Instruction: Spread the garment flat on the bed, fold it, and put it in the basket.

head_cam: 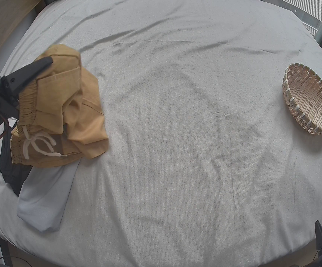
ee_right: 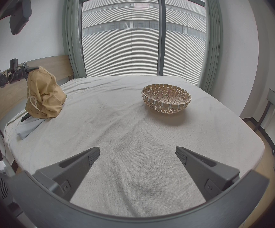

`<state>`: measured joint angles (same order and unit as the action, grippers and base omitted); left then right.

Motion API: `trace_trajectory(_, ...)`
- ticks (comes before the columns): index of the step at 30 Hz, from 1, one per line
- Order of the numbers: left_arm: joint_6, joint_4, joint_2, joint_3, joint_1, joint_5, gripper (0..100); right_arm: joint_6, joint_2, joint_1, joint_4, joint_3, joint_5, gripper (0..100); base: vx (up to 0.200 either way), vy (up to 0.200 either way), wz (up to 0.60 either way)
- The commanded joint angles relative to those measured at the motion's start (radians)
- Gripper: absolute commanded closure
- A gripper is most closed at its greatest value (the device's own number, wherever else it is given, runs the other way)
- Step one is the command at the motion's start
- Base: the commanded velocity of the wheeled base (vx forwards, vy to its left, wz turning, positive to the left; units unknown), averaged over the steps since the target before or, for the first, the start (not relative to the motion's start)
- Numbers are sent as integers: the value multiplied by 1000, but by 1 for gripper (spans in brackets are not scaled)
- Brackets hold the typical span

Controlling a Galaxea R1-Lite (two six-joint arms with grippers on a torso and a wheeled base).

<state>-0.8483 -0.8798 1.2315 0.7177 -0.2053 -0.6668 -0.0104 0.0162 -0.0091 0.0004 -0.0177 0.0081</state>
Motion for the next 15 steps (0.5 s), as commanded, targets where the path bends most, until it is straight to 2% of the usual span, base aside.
trace_trajectory(1,15,8,-17,88,-114,3,100,0,-13,-2,0,18,1,0,0,0,0)
trace_trajectory(5,15,30,-9,155,-163,1,100,0,-15,0,0,18,0,0,0,0,0)
trace_trajectory(10,15,145,33,324,-226,23,100,0,-13,-2,0,18,1,0,0,0,0)
trace_trajectory(15,17,225,79,440,-286,95,100,0,-13,-2,0,18,1,0,0,0,0)
